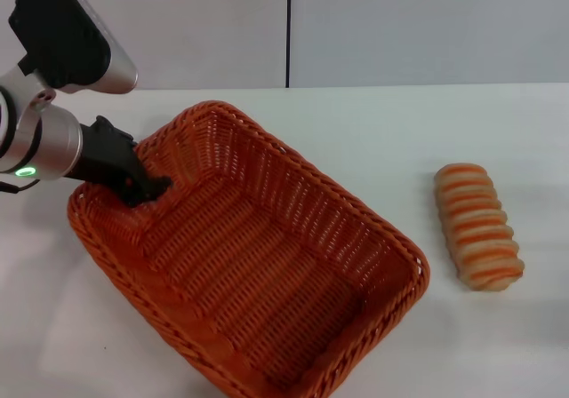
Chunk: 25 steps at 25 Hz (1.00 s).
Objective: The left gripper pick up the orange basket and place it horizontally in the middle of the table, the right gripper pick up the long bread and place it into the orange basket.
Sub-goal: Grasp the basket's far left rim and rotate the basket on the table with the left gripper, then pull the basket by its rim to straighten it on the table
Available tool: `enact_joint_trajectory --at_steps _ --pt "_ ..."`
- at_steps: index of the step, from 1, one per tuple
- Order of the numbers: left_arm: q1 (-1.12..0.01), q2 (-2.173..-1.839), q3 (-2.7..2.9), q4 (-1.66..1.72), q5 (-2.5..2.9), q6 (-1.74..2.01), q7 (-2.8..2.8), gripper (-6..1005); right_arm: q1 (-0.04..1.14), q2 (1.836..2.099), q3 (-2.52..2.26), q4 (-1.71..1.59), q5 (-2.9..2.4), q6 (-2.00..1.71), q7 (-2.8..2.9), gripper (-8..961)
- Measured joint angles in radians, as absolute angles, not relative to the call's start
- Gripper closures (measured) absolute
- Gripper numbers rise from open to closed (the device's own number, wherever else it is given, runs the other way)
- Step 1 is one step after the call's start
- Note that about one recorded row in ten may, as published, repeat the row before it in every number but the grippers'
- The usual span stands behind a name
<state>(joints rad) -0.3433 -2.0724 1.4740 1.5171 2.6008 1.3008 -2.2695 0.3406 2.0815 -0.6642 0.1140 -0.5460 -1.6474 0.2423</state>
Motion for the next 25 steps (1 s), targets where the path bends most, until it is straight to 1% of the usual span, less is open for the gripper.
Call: enact_joint_trajectory --at_steps 2,14,16,17,20,23,25 --pt "-0.344 -2.072 1.474 1.517 2.602 1.295 -2.273 519 0.341 2.082 -0.664 0.113 -0.546 -1.647 0.242 316" --pt "-0.335 -2.072 1.497 1.529 2.601 1.227 -2.294 740 0.334 2.080 -0.655 0.112 -0.546 -1.648 0.242 316" --pt "-0.335 -2.072 1.497 1.529 2.601 1.227 -2.294 740 0.334 2.080 -0.655 0.112 -0.546 -1.648 0.242 315" --pt "-0.337 -2.072 1.496 1.533 2.591 1.211 -2.402 740 0.334 2.079 -0.655 0.112 -0.546 -1.648 0.242 315" --pt "-0.334 -2.072 1.495 1.554 2.589 1.209 -2.466 739 0.335 2.078 -0.656 0.111 -0.546 -1.653 0.251 315" --pt "-0.334 -2.072 1.495 1.554 2.589 1.209 -2.466 739 0.335 2.078 -0.660 0.101 -0.546 -1.652 0.267 315" --pt "-0.312 -2.072 1.497 1.594 2.589 1.191 -2.557 754 0.336 2.078 -0.664 0.088 -0.546 -1.648 0.285 315"
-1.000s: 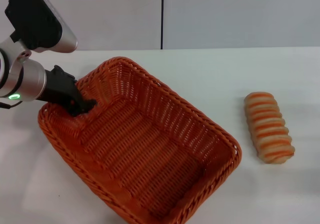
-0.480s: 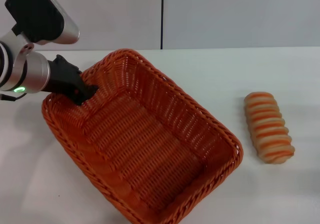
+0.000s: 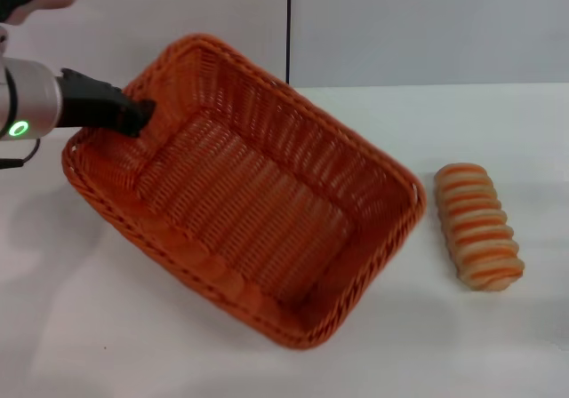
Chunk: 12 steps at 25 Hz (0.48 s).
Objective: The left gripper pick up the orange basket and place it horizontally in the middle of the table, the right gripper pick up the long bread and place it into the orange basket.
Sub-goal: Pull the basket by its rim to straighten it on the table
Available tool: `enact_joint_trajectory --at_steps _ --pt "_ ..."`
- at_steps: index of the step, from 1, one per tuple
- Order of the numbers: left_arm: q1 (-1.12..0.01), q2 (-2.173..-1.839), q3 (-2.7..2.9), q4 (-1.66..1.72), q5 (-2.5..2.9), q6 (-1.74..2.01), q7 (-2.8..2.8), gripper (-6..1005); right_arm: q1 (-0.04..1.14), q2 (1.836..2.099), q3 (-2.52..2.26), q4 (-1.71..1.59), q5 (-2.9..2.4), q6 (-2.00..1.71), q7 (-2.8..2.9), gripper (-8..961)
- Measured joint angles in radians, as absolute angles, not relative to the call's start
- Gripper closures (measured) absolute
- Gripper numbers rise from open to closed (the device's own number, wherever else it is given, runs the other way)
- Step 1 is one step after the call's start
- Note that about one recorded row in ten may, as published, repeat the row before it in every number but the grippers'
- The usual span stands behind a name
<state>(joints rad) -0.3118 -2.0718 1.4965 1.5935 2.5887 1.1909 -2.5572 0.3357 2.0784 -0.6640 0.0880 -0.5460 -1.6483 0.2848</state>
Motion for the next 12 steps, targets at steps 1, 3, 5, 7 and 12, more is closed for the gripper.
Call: enact_joint_trajectory --at_steps 1,3,5,7,12 --pt "-0.252 -2.068 1.491 1.640 2.595 1.115 -2.678 769 0.337 2.078 -0.664 0.083 -0.546 -1.647 0.291 315" --pt "-0.242 -2.068 1.486 1.640 2.596 1.102 -2.697 778 0.337 2.078 -0.664 0.081 -0.546 -1.647 0.293 316" --pt "-0.242 -2.068 1.486 1.640 2.596 1.102 -2.697 787 0.337 2.077 -0.664 0.071 -0.546 -1.646 0.306 316" --pt "-0.212 -2.068 1.457 1.633 2.595 1.070 -2.740 796 0.336 2.077 -0.665 0.058 -0.546 -1.646 0.337 316" --pt "-0.129 -2.068 1.392 1.625 2.588 1.032 -2.805 819 0.330 2.075 -0.666 0.030 -0.567 -1.646 0.380 315"
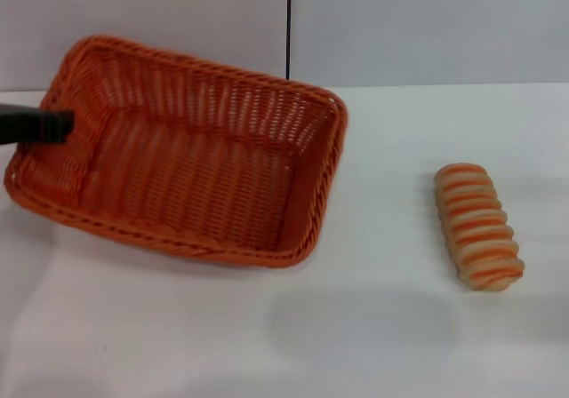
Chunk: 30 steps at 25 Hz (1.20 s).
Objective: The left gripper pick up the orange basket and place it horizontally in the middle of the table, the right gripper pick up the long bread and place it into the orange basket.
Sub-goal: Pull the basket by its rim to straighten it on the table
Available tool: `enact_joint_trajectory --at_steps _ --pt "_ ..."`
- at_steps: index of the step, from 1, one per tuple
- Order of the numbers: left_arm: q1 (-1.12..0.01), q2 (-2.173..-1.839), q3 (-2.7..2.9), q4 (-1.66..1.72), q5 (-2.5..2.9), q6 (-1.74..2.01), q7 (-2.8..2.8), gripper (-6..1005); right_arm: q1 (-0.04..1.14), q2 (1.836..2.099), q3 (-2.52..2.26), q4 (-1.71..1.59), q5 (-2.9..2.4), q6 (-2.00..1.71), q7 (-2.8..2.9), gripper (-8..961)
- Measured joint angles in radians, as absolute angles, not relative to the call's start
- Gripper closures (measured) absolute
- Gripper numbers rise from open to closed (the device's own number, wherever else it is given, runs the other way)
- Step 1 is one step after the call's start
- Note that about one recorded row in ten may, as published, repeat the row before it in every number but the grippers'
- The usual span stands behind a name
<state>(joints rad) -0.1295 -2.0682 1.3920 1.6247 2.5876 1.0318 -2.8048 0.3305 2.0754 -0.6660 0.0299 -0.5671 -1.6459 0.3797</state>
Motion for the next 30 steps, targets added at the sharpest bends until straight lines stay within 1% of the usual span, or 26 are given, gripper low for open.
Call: enact_joint_trajectory --at_steps 2,3,4,6,9,11,14,15,22,30 --pt "-0.067 -2.070 1.410 1.654 2.581 1.018 -2.822 819 0.331 2.075 -0.666 0.027 -0.572 -1.646 0.380 315" --pt "-0.067 -2.070 1.410 1.654 2.581 1.018 -2.822 820 0.330 2.074 -0.666 0.021 -0.579 -1.646 0.382 316" --pt "-0.016 -2.070 1.440 1.685 2.569 0.998 -2.841 820 0.331 2.074 -0.666 0.018 -0.581 -1.646 0.383 316" --pt "0.046 -2.069 1.487 1.726 2.558 0.968 -2.861 821 0.332 2.074 -0.666 0.016 -0.582 -1.646 0.385 316" --pt "0.072 -2.069 1.508 1.743 2.556 0.956 -2.866 825 0.334 2.074 -0.666 0.016 -0.585 -1.646 0.385 315" --pt "0.148 -2.070 1.570 1.781 2.545 0.914 -2.875 828 0.335 2.074 -0.667 0.015 -0.594 -1.646 0.385 315" --pt "0.178 -2.070 1.597 1.794 2.538 0.891 -2.876 830 0.336 2.074 -0.667 0.015 -0.605 -1.646 0.387 316" --pt "0.258 -2.070 1.667 1.815 2.522 0.809 -2.876 830 0.336 2.074 -0.667 0.015 -0.605 -1.646 0.388 316" --pt "0.317 -2.069 1.747 1.813 2.510 0.737 -2.877 831 0.335 2.074 -0.667 0.015 -0.608 -1.652 0.401 316" --pt "0.352 -2.065 1.794 1.789 2.448 0.668 -2.876 832 0.331 2.075 -0.667 0.015 -0.609 -1.652 0.420 315"
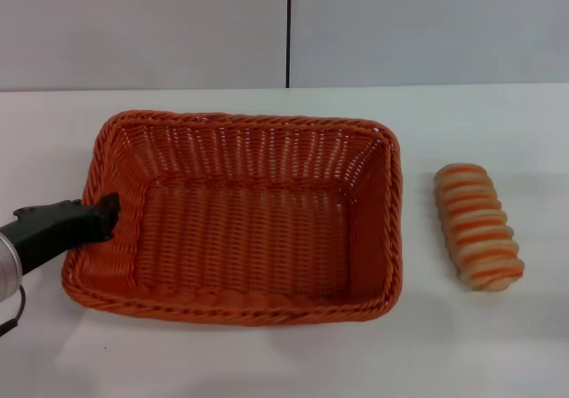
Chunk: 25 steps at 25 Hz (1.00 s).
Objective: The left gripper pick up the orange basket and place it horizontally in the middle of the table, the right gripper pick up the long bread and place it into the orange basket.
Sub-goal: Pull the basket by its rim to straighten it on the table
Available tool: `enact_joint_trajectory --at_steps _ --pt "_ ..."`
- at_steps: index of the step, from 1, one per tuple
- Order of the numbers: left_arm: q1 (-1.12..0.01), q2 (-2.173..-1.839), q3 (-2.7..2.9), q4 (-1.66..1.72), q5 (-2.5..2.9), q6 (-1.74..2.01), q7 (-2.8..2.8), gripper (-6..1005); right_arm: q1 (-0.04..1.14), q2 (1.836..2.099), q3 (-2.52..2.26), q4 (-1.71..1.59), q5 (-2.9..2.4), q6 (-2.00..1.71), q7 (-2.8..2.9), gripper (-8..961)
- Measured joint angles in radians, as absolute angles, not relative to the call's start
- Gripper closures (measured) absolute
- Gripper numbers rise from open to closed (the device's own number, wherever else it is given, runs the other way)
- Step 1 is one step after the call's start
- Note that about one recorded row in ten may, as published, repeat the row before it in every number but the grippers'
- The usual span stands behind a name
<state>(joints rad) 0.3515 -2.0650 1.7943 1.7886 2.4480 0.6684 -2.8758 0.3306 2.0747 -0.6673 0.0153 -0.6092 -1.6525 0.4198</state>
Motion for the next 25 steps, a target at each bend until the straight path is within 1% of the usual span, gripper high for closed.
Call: enact_joint_trajectory --at_steps 13,18,25 --pt "0.321 -2.058 1.783 1.766 2.368 0.676 -2.847 834 0.329 2.075 -0.667 0.015 -0.624 -1.649 0.420 316" --pt "0.294 -2.059 1.769 1.756 2.357 0.693 -2.833 707 0.322 2.074 -0.667 0.014 -0.624 -1.649 0.420 316" --pt "0.269 -2.060 1.732 1.756 2.344 0.675 -2.808 447 0.310 2.072 -0.667 0.002 -0.625 -1.654 0.420 316"
